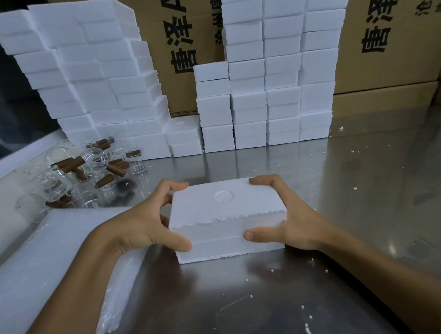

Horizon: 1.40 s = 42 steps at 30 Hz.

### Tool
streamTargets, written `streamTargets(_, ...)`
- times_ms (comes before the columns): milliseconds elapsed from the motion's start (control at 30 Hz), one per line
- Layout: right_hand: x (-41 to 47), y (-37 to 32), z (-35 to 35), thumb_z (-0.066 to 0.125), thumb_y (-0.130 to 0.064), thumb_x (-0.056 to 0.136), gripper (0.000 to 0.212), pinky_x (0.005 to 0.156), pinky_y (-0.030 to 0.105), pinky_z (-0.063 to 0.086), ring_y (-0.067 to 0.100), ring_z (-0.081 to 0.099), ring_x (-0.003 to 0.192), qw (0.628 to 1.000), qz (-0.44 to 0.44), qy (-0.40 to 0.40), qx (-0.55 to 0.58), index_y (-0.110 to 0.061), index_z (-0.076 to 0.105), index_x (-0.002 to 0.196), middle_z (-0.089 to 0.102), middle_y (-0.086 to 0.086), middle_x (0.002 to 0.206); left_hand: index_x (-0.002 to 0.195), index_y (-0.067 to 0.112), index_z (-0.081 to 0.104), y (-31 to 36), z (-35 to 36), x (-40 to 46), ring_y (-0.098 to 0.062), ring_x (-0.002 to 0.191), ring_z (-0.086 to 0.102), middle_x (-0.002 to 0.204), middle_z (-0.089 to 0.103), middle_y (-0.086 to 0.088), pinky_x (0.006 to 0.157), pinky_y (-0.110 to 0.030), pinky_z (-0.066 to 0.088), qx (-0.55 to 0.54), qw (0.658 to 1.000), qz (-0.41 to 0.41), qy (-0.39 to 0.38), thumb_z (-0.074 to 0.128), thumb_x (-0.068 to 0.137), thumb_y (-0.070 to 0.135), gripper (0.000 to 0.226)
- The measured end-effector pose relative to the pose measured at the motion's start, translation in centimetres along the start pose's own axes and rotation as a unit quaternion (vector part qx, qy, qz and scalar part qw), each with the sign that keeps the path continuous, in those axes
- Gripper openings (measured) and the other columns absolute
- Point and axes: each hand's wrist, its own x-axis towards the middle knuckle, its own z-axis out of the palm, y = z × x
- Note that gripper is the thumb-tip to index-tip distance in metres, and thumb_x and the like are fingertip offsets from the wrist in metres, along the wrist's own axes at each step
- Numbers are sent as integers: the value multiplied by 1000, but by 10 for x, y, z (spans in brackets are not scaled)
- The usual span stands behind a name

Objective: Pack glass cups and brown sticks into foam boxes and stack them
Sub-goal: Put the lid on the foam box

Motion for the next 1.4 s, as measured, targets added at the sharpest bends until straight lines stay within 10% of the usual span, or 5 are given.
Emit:
streamTargets(300, 0, 0, -8, 94, -30, 64, 81, 78, 5, 45, -13, 55, 102, 999, 2, -40, -13, -57, 38, 116, 51, -42, 110, 125, 57, 37, 1, 0, -1, -17, 119, 56, 136, 48, 15, 102, -41, 50, 1, 1000, -15, -13, 94, 44, 26, 103)
streamTargets(833, -13, 7, -1, 82, -75, 52, 88, 73, 10, 48, -6, 59, 99, 995, -18, 53, -84, -57, 35, 124, 54, -34, 116, 134, 44, 53, 2, 5, 2, -16, 105, 68, 128, 62, 2, 87, -32, 58, -77, 995, 22, 59, 84, 65, -10, 93)
streamTargets(1033, -6, 11, -3, 83, -68, 52, 73, 66, 12, 51, -7, 62, 88, 984, 18, 174, 15, -58, 40, 110, 60, -33, 100, 134, 29, 46, 18, 41, 27, -27, 94, 72, 121, 64, -7, 69, -44, 62, -285, 925, 6, 252, 80, 79, 8, 68)
streamTargets(1400, -11, 8, 13, 69, -77, 57, 89, 83, 25, 45, 6, 52, 104, 968, 9, 188, -165, -45, 27, 129, 42, -13, 123, 124, 37, 34, 30, 108, 44, -34, 86, 74, 117, 64, -11, 69, -57, 59, -496, 840, -61, 212, 91, 62, 36, 85)
